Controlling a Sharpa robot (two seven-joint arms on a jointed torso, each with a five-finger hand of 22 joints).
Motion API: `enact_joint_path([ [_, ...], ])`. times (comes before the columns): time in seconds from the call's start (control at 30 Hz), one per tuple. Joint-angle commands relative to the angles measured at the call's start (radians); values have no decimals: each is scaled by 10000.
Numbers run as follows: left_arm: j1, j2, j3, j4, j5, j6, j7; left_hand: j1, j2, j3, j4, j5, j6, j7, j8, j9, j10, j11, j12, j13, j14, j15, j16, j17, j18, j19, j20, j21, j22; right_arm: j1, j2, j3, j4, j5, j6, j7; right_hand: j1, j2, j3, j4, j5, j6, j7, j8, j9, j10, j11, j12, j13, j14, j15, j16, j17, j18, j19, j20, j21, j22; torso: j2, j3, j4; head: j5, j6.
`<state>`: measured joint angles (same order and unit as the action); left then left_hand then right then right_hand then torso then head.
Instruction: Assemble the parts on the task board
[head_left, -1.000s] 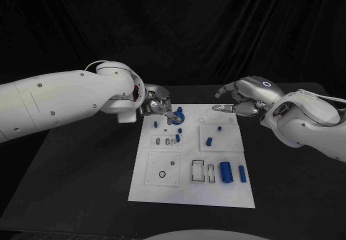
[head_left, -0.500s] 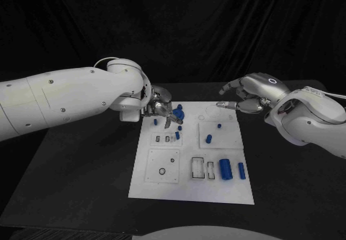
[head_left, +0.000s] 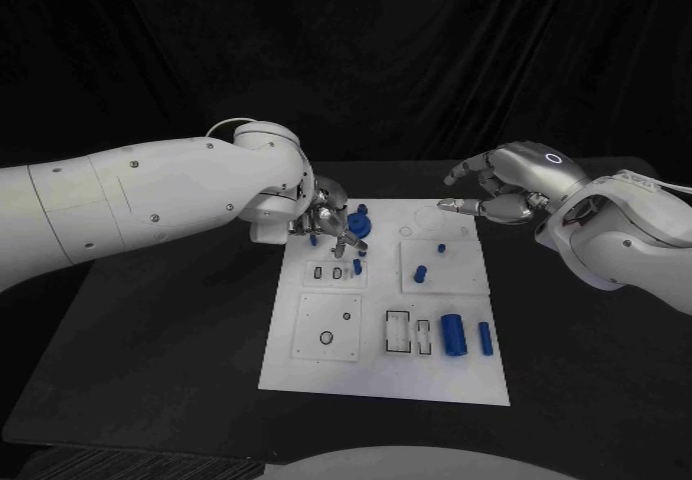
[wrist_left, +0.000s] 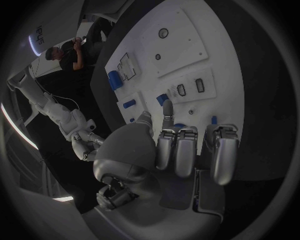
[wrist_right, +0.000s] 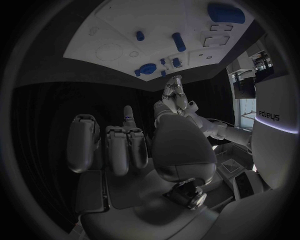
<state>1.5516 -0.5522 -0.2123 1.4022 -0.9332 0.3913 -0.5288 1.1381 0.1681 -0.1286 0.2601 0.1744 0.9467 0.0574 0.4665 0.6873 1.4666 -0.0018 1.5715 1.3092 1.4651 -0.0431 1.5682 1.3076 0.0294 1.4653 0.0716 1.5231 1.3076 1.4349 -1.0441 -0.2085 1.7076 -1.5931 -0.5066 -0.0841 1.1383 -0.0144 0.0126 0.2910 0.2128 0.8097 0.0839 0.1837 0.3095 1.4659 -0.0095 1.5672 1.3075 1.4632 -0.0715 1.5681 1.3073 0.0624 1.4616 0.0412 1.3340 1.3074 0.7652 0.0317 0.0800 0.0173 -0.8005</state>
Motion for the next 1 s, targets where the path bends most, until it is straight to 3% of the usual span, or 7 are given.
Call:
enact_joint_path([
  [0.03,-98,78,9,-37,-11,-122,177,165,72,149,-63,59,-40,21,-131,29,1042,7,-7,2616,1057,6,26,2632,-18,101,-22,-72,1787,-19,-14,6,24,-11,-166,-205,-18,103,-41,-4,51,97,5,17,-13,1049,40,36,2633,1076,65,27,2635,-90,122,48,-60,1933,-4,0,0,3,-24],
  [0.27,-263,224,9,-229,-11,-292,320,231,85,231,-118,77,36,14,-182,65,1042,8,-7,2616,1057,13,26,2632,-19,107,-12,-73,1796,-19,-13,6,19,-11,-166,-216,-19,113,-42,-3,62,102,5,17,-14,1049,39,36,2633,1076,65,27,2635,-90,123,48,-59,1933,-9,-3,-21,34,-42],
  [0.43,-396,398,8,-435,-11,-346,294,230,86,235,-117,74,39,16,-188,68,1042,8,-7,2616,1057,14,26,2632,3,32,-12,-117,1730,-19,44,7,-30,-11,-217,-200,-12,141,-45,-9,106,118,7,17,-18,1049,41,36,2633,1076,65,27,2635,-84,112,48,-85,1925,-8,-11,-1,20,23],
  [0.6,-525,550,8,-574,-11,-364,245,208,77,252,-108,8,56,26,-237,85,1042,16,-7,2616,1057,20,26,2632,4,28,-6,-123,1729,-19,112,7,-84,-11,-219,-186,-5,149,-47,-12,128,125,9,17,-20,1049,41,36,2633,1076,65,27,2635,-84,112,49,-86,1925,-15,-11,-2,53,-29],
  [1.0,-617,639,8,-700,-11,-232,166,261,78,348,-168,29,69,31,-351,126,1042,27,-7,2616,1057,33,26,2632,30,-65,8,-186,1653,-20,164,7,-139,-11,-149,-220,-5,149,-47,-12,128,125,9,17,-20,1049,41,36,2633,1076,65,27,2635,-84,112,49,-86,1925,-20,-12,-14,20,-93],
])
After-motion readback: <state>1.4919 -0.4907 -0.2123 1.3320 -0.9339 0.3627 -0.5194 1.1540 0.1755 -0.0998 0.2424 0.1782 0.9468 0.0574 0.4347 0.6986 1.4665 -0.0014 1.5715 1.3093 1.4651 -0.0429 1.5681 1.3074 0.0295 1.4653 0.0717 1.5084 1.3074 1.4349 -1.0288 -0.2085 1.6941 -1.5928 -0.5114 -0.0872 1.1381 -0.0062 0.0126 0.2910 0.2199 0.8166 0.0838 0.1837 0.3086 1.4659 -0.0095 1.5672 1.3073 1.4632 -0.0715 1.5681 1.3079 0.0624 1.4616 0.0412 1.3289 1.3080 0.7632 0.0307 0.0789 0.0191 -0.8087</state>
